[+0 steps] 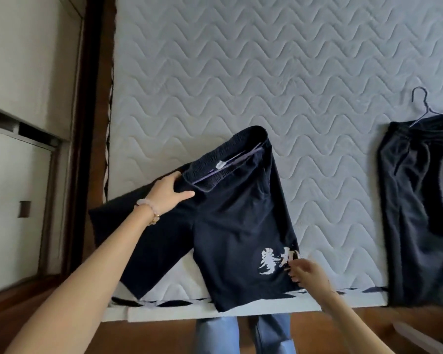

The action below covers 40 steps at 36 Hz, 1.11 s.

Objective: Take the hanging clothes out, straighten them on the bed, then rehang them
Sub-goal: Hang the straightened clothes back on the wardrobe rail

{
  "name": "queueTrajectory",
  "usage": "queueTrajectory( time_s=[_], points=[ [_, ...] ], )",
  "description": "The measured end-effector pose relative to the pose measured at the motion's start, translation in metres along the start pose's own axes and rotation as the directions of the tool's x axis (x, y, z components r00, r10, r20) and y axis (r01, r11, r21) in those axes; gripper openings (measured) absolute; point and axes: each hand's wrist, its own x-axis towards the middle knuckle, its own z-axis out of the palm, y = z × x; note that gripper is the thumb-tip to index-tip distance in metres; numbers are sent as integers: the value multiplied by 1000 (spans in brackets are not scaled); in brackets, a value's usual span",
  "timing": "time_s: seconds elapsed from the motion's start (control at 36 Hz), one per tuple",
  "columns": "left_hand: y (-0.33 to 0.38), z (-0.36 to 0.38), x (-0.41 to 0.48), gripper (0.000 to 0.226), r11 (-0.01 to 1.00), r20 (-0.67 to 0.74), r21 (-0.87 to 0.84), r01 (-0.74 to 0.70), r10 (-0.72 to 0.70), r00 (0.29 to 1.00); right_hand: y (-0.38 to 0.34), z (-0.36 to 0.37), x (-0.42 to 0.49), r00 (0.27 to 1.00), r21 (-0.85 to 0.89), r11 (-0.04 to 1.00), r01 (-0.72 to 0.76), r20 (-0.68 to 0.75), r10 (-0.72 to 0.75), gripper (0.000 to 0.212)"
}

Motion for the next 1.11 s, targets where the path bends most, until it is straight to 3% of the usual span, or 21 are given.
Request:
queueTrajectory(
  time_s=[0.14,0.28,0.44,0.56,0.64,0.75,1.11],
  points=[
    [52,23,-57,22,972,-105,-232,-45,20,994,39,-20,-30,1000,131,991,-22,-16,24,13],
    [97,57,-118,2,950,-69,-304,-66,48,996,115,-47,-57,998,122,991,-48,-25,52,15],
    [150,112,-188,22,953,-35,-291,-85,78,996,193,-93,-94,994,251,968,-21,-99,47,15],
    [194,158,-227,23,952,-42,-262,-157,151,988,239,-136,-117,985,328,945,-4,-160,59,17],
    [225,197,-247,6,945,-64,-260,-201,191,980,273,-166,-122,982,341,939,30,-187,37,20],
    [256,248,-265,12,924,-74,-315,-215,202,977,303,-198,-121,974,397,917,45,-222,48,23],
    [297,347,-255,11,890,-70,-445,-96,72,995,286,-286,-92,975,437,890,130,-220,-35,26]
  ],
)
